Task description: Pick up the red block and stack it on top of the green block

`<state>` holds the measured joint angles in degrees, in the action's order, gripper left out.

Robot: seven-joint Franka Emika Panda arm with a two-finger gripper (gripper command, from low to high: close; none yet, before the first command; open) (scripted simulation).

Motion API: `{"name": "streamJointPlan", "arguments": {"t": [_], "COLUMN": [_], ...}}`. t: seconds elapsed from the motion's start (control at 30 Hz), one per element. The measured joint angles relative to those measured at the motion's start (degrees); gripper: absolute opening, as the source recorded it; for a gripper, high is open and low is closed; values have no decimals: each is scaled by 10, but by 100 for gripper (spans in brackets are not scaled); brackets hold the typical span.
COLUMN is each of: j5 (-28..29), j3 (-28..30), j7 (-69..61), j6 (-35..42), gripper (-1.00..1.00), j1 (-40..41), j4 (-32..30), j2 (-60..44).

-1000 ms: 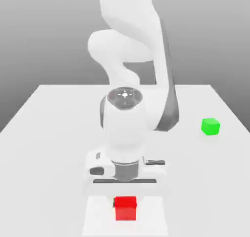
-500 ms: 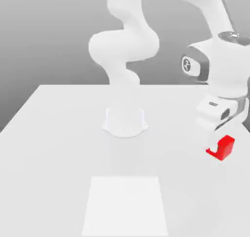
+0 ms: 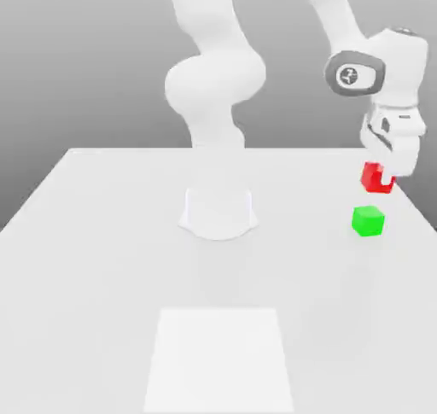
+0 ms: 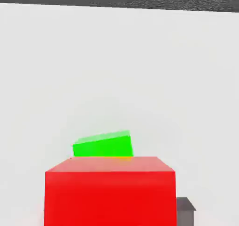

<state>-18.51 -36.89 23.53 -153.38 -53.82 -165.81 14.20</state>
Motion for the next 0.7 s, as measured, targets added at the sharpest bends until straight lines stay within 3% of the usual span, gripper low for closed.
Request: {"name": "streamJointPlan", "arguments": {"t": [0.4, 0.7], "j5": [94, 236], "j3": [-32, -27], "j7": [63, 163], "j6": [-79, -133], "gripper": [-100, -100], "j1": [51, 86], "j4": [0, 0], "j2": [-80, -153]}}
